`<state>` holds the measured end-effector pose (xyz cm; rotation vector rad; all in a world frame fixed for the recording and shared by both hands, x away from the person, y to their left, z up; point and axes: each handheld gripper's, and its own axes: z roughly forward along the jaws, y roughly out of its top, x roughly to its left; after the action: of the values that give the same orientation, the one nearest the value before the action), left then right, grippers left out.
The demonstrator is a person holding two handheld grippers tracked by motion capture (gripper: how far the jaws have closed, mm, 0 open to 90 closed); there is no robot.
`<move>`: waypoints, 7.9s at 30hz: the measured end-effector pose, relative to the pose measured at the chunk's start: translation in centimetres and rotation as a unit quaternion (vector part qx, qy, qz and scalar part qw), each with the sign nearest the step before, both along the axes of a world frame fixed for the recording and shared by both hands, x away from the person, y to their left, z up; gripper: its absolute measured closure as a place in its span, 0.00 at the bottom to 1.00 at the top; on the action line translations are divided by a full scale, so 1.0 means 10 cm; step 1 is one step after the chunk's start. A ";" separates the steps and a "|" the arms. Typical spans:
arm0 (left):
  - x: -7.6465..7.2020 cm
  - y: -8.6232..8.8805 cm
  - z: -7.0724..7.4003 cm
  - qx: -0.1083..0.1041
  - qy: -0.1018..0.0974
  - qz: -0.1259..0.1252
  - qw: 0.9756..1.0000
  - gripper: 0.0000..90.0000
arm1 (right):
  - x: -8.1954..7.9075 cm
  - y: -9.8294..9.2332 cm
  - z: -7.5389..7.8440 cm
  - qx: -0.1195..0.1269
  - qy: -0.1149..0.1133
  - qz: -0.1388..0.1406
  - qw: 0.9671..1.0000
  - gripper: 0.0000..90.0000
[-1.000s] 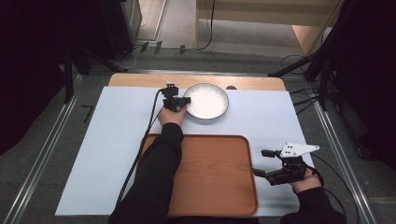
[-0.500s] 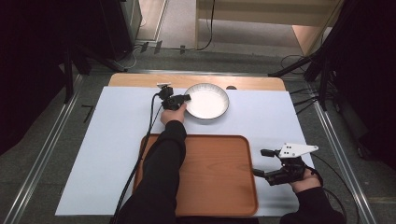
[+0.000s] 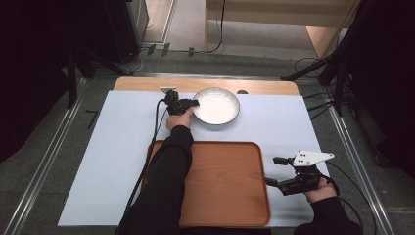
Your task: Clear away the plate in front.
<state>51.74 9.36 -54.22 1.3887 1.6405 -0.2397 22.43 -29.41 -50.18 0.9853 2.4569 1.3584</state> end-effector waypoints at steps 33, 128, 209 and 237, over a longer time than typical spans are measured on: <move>-0.28 0.49 0.50 -0.029 -0.007 -0.084 0.996 0.92 | 0.02 -0.02 -0.03 -0.006 0.011 -0.003 1.000 0.20; -1.63 1.06 0.43 -0.052 -0.003 -0.174 0.983 0.87 | 0.01 -0.02 -0.03 -0.011 0.014 -0.007 1.000 0.21; -1.83 0.58 0.37 0.195 -0.040 -0.291 0.936 0.80 | 0.01 0.02 -0.04 -0.018 0.021 0.000 1.000 0.21; -2.03 0.72 0.67 0.235 -0.107 -0.328 0.909 0.38 | 0.01 0.03 -0.05 -0.021 0.025 -0.001 0.999 0.21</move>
<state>31.42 16.57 -47.54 2.2333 1.0305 -0.0662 22.51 -29.10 -50.65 1.0229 2.5096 1.2902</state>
